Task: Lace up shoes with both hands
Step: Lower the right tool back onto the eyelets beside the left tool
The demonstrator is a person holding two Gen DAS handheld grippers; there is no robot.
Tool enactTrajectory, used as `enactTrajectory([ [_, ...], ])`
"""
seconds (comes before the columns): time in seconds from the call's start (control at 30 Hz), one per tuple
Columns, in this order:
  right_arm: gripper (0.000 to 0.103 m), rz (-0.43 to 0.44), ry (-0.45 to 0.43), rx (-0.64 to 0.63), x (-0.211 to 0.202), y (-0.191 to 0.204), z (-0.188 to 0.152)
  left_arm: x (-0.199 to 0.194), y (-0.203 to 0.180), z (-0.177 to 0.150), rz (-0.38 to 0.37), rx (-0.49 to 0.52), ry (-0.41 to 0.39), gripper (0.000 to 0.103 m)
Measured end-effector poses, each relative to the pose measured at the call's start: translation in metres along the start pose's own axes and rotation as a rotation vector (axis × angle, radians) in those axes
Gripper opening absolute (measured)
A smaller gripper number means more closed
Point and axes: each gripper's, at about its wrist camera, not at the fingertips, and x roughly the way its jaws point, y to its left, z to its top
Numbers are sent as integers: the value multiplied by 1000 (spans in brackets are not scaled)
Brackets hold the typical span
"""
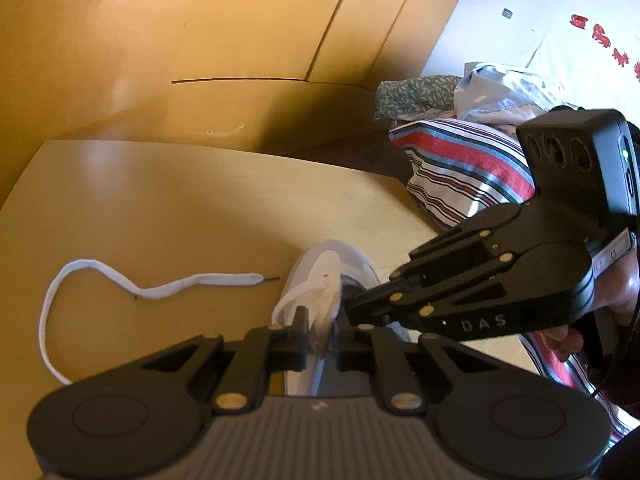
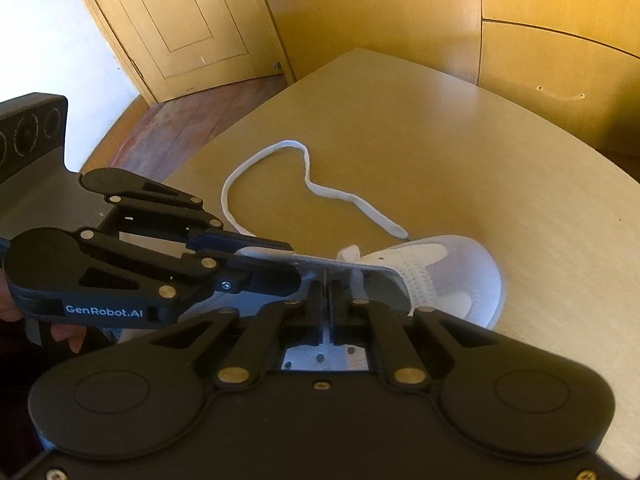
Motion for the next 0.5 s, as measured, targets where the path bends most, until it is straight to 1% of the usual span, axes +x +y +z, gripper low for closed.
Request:
enactTrajectory([
  [0.07, 3, -14, -1, -15, -2, 2, 1, 0, -3, 0, 0, 28, 6, 12],
  [0.2, 5, -41, -15, -50, -6, 4, 2, 1, -12, 0, 13, 120, 23, 12],
  [0.33, 4, -97, 7, -150, -2, 16, 3, 3, -21, 0, 29, 202, 34, 12],
  [0.4, 4, -131, 20, -187, 4, 20, 3, 4, -24, 0, 33, 225, 39, 12],
  [0.5, 4, -132, -22, -195, 8, 21, 4, 3, -23, 1, 38, 232, 42, 12],
])
